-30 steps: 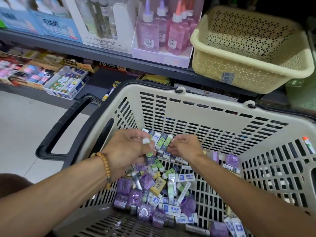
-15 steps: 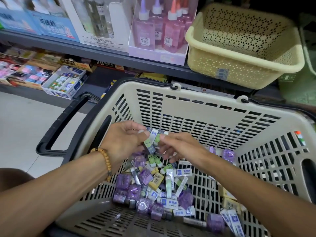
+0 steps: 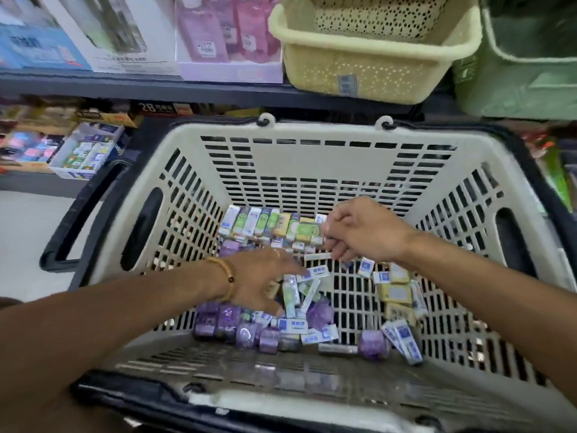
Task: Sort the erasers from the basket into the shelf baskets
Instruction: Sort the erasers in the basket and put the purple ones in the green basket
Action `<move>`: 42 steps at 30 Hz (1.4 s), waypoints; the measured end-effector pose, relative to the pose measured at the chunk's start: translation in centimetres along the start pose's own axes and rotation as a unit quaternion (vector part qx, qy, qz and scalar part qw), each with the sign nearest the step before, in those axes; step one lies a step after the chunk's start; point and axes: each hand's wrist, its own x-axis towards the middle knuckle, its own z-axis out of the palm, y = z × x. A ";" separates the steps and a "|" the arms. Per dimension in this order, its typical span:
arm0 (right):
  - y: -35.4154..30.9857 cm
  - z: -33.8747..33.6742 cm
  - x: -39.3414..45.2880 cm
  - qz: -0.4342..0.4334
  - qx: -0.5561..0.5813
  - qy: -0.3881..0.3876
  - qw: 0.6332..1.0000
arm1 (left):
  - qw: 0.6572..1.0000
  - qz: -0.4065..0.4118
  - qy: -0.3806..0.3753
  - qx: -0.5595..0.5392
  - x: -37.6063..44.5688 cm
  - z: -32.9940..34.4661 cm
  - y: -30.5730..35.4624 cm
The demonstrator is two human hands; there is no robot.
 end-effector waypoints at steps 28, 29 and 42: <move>1.0 -1.2 1.9 -0.072 -0.117 0.049 0.989 | 0.989 -0.019 -0.123 -0.077 0.7 2.8 2.0; 1.0 -1.2 1.9 -0.072 -0.116 0.049 0.989 | 0.986 -0.030 -0.123 -0.104 0.8 2.6 2.0; 1.1 -1.2 2.5 -0.075 -0.124 0.052 0.988 | 0.970 -0.061 -0.159 -0.173 1.6 1.6 2.4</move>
